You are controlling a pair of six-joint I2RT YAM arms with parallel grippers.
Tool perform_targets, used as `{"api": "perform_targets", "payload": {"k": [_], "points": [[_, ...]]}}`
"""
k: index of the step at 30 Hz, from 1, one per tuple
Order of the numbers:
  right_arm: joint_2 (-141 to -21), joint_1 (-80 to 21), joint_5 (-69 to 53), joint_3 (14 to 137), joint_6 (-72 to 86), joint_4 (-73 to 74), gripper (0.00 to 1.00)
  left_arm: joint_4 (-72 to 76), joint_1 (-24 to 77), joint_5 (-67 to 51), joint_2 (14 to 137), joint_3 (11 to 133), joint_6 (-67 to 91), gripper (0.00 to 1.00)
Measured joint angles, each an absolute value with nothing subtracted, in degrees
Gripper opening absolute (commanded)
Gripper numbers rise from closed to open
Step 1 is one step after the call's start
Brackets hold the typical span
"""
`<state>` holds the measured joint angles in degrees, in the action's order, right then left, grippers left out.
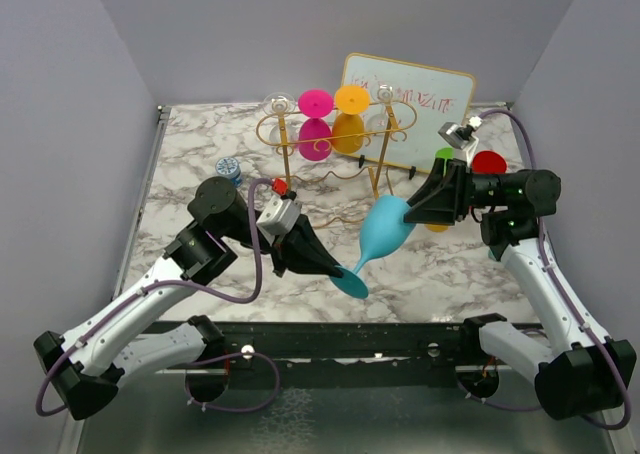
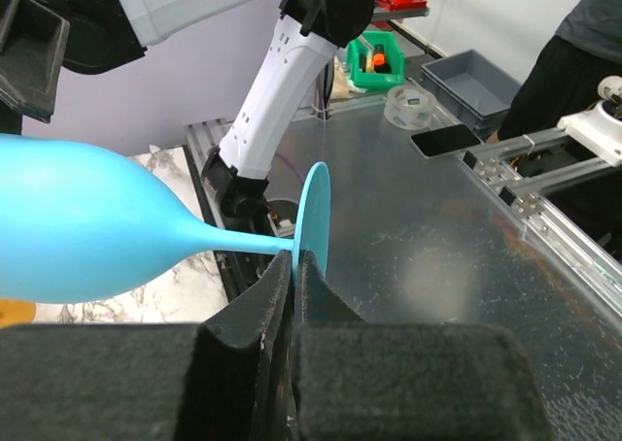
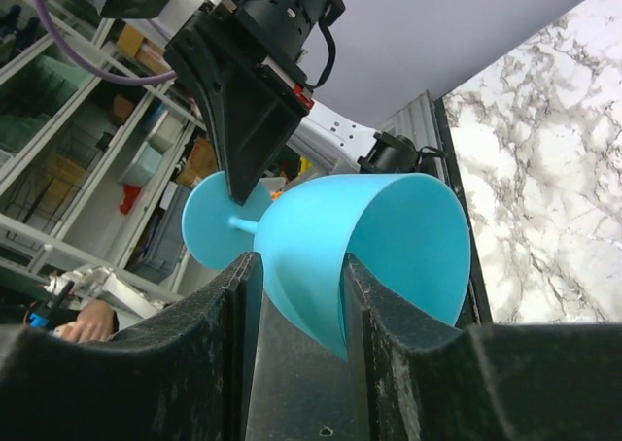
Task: Take the wine glass off the wine glass rack
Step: Place the wine glass at the center of the board.
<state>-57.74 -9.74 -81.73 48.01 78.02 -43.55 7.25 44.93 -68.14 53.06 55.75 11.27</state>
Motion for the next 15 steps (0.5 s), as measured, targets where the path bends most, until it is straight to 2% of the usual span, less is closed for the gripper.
{"api": "perform_targets", "payload": {"k": [4,11,15], "points": [[-57.74,-9.72,-81.76,48.01,78.96,-44.66,0.35,7.44,45.04,-68.55,53.39,55.68,11.05,0.0],[-57.74,-9.63,-81.8,47.99,79.75,-45.45,0.13,7.35,45.04,-69.12,53.19,55.13,10.39,0.0],[-57.67,-9.63,-82.02,47.99,81.1,-45.39,0.04,6.85,45.04,-69.25,52.77,54.46,9.96,0.06]]}}
